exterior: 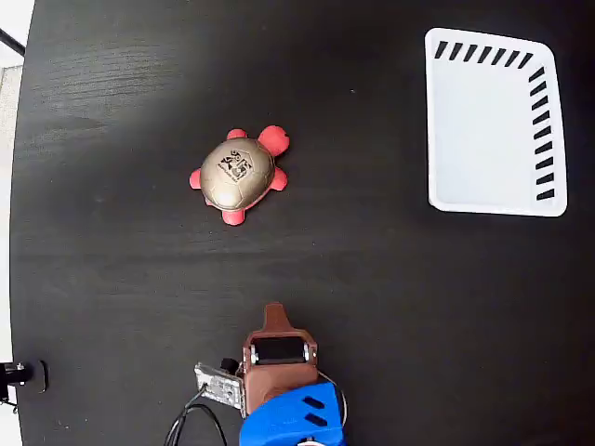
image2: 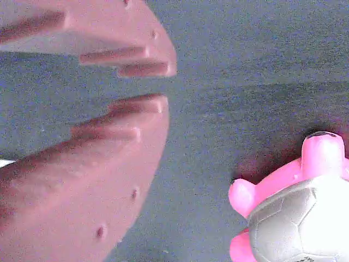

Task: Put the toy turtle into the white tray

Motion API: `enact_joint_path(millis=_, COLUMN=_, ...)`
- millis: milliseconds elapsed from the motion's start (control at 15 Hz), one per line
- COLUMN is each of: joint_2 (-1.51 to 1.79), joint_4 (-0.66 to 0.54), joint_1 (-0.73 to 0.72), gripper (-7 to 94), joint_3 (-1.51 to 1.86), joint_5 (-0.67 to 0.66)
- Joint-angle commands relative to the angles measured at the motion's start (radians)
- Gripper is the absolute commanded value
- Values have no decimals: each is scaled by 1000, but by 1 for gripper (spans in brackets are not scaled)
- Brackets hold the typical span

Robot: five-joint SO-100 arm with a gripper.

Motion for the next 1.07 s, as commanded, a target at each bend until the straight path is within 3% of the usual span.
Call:
enact_joint_path(millis=0, joint_2=8, joint_4=15, joint_1=-18, gripper=0, joint_3=-40, joint_5=0)
enact_joint_path(millis=333, joint_2=-17, joint_4=-11, joint_1=-46, gripper=0, joint_3=-41, joint_5=-15)
enact_joint_path(millis=667, joint_2=-522, joint_4=-192, joint_1=-83, gripper=0, joint_3=-344, joint_5=-170)
enact_joint_path(millis=1000, joint_2=-948, joint_4=-121, joint_1=-32, gripper=0, joint_3=-782, joint_5=-367)
